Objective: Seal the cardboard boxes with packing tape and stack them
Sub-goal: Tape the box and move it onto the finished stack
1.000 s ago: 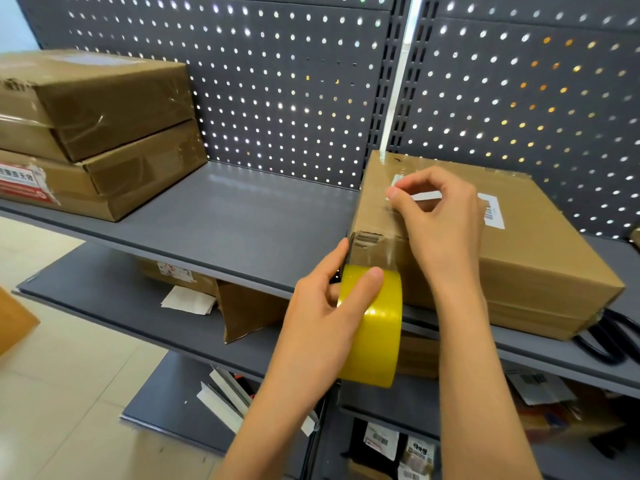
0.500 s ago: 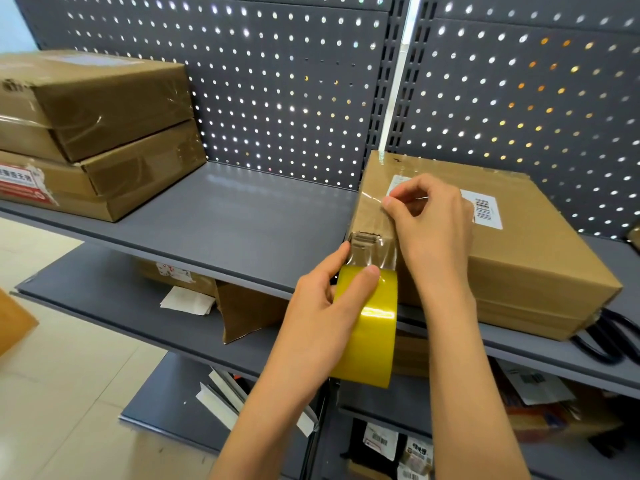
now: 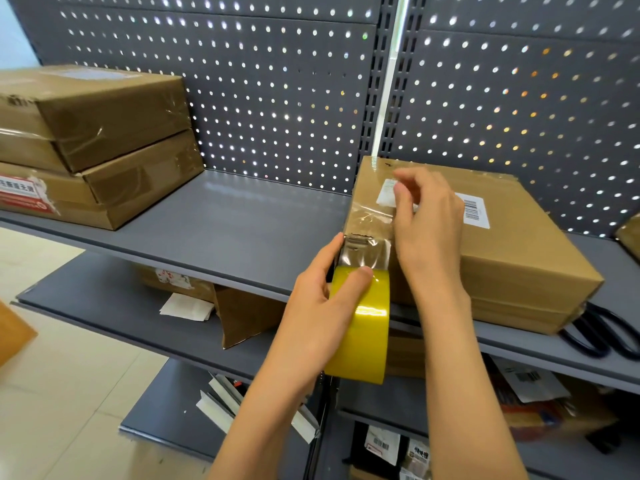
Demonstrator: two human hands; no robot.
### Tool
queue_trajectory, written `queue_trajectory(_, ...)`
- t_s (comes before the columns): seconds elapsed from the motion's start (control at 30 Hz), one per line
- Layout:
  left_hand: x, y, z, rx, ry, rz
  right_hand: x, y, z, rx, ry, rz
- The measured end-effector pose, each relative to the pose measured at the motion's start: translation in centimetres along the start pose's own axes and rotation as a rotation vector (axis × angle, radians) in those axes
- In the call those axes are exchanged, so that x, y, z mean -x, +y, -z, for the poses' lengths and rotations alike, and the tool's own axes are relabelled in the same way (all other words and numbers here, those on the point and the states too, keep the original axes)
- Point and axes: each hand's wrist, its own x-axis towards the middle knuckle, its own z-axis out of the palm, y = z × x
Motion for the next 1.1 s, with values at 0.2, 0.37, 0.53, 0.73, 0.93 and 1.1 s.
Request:
queue_trajectory(0.2, 0.1, -0.5, -0.5, 0.019, 0.049, -0.04, 1.5, -0.8, 2.5, -0.195, -0.461, 0.169)
queue_trajectory(0.37, 0.1, -0.5, -0.3, -0.002, 0.054, -0.087, 1.3, -1.5, 2.6, 0.04, -0.732, 0.104)
queue_trajectory(0.53, 0.2, -0.1, -0.5, -0.052, 0.07, -0.092, 0.6, -2.0, 2.1, 0.176, -0.764, 0.089)
queue_trajectory(0.73, 0.3, -0.1, -0.6, -0.05, 0.098, -0.061, 0.2, -2.0, 2.0, 0.226, -0.779, 0.082)
queue_trajectory(0.93, 0.9, -0.2, -0.7, 0.009, 0.106, -0.035, 0.1, -1.2, 2.5, 0.272, -0.8, 0.168)
queue_trajectory(1.1, 1.5, -0.5, -0.7, -0.043, 0.109, -0.053, 0.4, -0.8, 1.8, 0.356, -0.789, 0.196)
